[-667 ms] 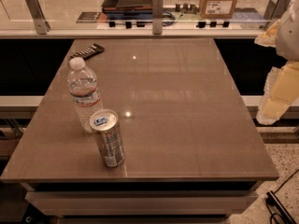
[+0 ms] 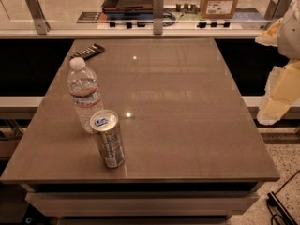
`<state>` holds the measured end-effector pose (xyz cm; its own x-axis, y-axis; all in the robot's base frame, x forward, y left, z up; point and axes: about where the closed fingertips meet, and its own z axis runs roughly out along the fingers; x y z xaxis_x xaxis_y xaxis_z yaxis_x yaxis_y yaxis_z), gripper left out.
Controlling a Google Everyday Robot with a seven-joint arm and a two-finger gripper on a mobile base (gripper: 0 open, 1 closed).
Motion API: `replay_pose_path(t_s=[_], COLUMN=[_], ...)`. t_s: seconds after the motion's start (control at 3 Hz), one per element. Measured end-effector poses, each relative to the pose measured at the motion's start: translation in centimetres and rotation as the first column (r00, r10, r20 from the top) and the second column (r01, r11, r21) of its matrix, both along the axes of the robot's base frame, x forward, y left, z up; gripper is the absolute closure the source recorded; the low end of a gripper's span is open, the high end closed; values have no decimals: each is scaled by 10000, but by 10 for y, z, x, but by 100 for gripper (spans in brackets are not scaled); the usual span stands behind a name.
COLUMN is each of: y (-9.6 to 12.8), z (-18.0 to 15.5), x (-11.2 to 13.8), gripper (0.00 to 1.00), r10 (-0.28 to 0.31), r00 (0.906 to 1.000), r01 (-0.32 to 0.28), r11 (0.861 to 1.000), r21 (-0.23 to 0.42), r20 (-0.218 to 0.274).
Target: Move redbull can near rxbar chocolate
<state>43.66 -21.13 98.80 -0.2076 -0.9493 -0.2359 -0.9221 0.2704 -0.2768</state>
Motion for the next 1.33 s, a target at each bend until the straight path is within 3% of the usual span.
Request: replay_pose_path(t_s=[0.33,0.67,1.0,1.33], y=[15,41,74,106], z=[1,-6,-16,-34], x=[-8,-21,-34,-35], gripper=[0,0,0,0], r10=[209,539,844,1324], r00=[9998,9985,9961,9892], r01=[-210,-541,-884,-1465], r11=[9978,9823,9471,8850], r21=[629,1795,3085,4420], r20=[11,62,266,629])
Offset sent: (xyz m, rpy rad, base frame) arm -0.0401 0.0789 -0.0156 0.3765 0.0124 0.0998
